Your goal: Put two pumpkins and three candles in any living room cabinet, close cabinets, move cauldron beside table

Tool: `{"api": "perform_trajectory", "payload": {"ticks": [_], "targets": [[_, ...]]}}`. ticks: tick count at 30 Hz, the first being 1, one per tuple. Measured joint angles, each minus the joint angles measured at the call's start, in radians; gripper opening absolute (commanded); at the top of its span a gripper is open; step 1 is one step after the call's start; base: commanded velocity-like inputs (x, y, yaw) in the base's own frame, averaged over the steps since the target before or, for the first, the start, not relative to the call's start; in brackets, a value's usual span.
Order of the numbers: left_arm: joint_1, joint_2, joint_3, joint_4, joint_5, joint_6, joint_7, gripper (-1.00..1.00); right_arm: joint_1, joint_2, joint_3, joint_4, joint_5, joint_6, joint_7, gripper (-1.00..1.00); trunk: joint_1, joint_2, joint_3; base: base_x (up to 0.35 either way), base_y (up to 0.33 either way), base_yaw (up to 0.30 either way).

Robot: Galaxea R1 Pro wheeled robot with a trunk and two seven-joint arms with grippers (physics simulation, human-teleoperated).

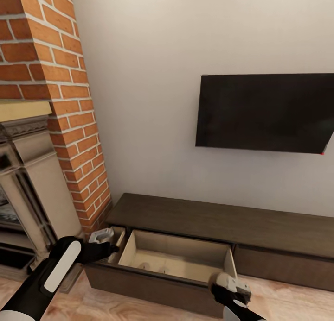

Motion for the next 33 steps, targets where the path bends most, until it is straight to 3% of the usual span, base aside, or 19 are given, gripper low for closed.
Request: {"api": "perform_trajectory", "payload": {"ticks": [9, 14, 17, 33], "targets": [[0.000, 0.001, 0.000, -0.008, 0.004, 0.000, -0.001, 1.00, 0.000, 0.000, 0.000, 0.000, 0.000, 0.000, 0.000, -1.00, 0.000, 0.000, 0.000, 0.318, 0.120, -0.001], [-0.001, 0.008, -0.006, -0.009, 0.101, 0.000, 0.000, 1.00, 0.000, 0.000, 0.000, 0.000, 0.000, 0.000, 0.001, -1.00, 0.000, 0.000, 0.000, 0.288, 0.038, 0.000], [-0.001, 0.009, -0.010, -0.009, 0.128, 0.000, 0.000, 1.00, 0.000, 0.000, 0.001, -0.001, 0.000, 0.000, 0.000, -1.00, 0.000, 0.000, 0.000, 0.127, 0.006, 0.000], [-0.002, 0.009, -0.010, -0.007, 0.151, 0.000, 0.000, 1.00, 0.000, 0.000, 0.004, -0.002, 0.004, 0.001, 0.001, -1.00, 0.001, 0.000, 0.000, 0.055, 0.000, -0.026]]}}
